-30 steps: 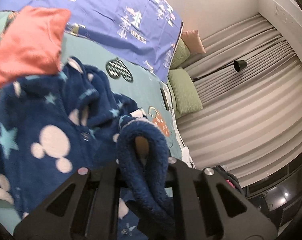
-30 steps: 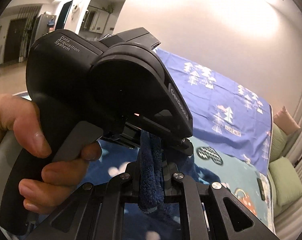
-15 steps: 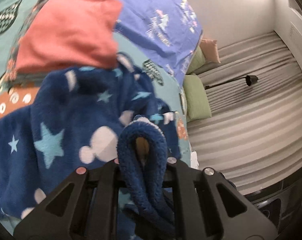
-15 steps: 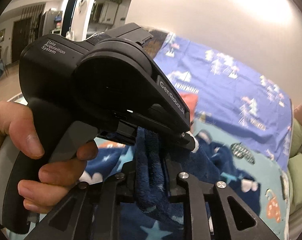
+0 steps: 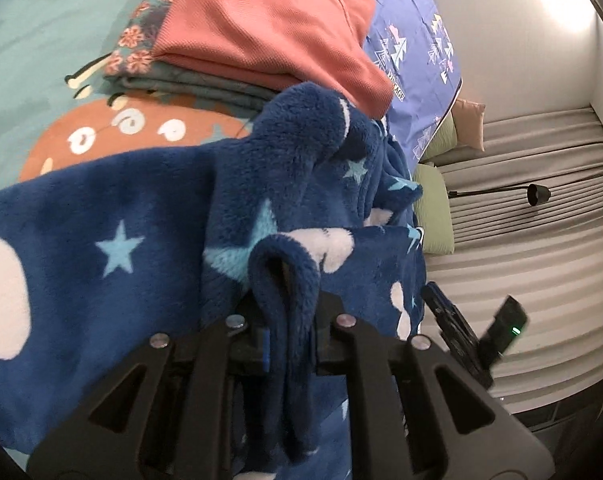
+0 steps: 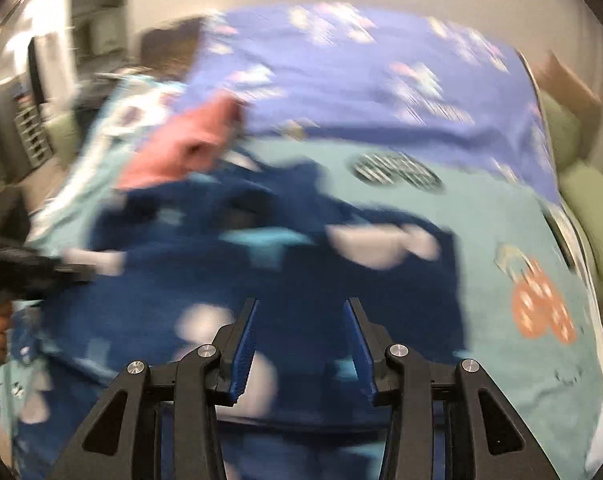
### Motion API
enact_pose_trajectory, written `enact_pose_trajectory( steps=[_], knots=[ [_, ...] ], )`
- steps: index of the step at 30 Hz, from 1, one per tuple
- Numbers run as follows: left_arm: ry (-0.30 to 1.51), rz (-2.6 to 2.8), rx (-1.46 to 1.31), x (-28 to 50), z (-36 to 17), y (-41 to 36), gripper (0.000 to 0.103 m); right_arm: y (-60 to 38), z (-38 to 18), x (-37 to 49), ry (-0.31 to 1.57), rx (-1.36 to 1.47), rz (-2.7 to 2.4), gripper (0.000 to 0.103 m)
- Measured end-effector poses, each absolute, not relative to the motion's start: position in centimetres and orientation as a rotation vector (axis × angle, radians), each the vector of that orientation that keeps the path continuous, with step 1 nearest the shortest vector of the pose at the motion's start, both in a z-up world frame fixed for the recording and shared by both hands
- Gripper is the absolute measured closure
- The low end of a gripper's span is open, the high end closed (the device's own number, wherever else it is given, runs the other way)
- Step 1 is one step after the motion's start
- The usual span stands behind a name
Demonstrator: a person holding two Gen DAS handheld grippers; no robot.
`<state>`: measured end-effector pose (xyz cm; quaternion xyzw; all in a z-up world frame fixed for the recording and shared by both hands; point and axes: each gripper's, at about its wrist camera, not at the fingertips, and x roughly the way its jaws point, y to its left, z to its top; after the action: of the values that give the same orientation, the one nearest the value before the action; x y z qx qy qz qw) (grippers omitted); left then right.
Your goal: Fold small clothes
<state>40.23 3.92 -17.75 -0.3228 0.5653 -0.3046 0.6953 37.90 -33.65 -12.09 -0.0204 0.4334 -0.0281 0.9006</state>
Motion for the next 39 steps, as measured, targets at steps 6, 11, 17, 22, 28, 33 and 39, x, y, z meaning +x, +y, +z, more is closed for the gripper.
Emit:
enact_pose_trajectory(
  steps=[6, 11, 17, 22, 28, 33, 39],
  knots=[
    [1.198, -0.634, -0.657, 39.5, -15.1, 5.6, 0.076, -34.5, -15.3, 35.2, 0.976, -0.135, -0.092, 0.060],
    [1.114, -0.549, -0.638, 37.6, -13.4, 10.2, 0.055, -32.6, -13.4, 33.5, 0.912, -0.127, -0.058, 0.054],
    [1.084, -0.420, -0.719, 35.9, -14.7, 16.8, 0.055, -25.8, -13.7, 32.2, 0.871, -0.217, 0.076, 0.051],
    [1.086, -0.314, -0.702, 33.6, -15.8, 22.2, 0.055, -23.1, -16.5, 33.4, 0.911, -0.228, 0.116, 0.051],
    [1.084, -0.171, -0.729, 30.6, -17.4, 29.8, 0.055, -24.5, -14.2, 33.3, 0.896, -0.102, 0.146, 0.051],
    [1.102, -0.115, -0.790, 28.8, -19.7, 33.3, 0.055, -24.9, -13.3, 35.2, 0.866, -0.040, 0.139, 0.051],
    [1.130, -0.136, -0.902, 27.3, -23.1, 34.9, 0.050, -23.5, -17.3, 36.0, 0.968, -0.025, 0.215, 0.049]
  ],
)
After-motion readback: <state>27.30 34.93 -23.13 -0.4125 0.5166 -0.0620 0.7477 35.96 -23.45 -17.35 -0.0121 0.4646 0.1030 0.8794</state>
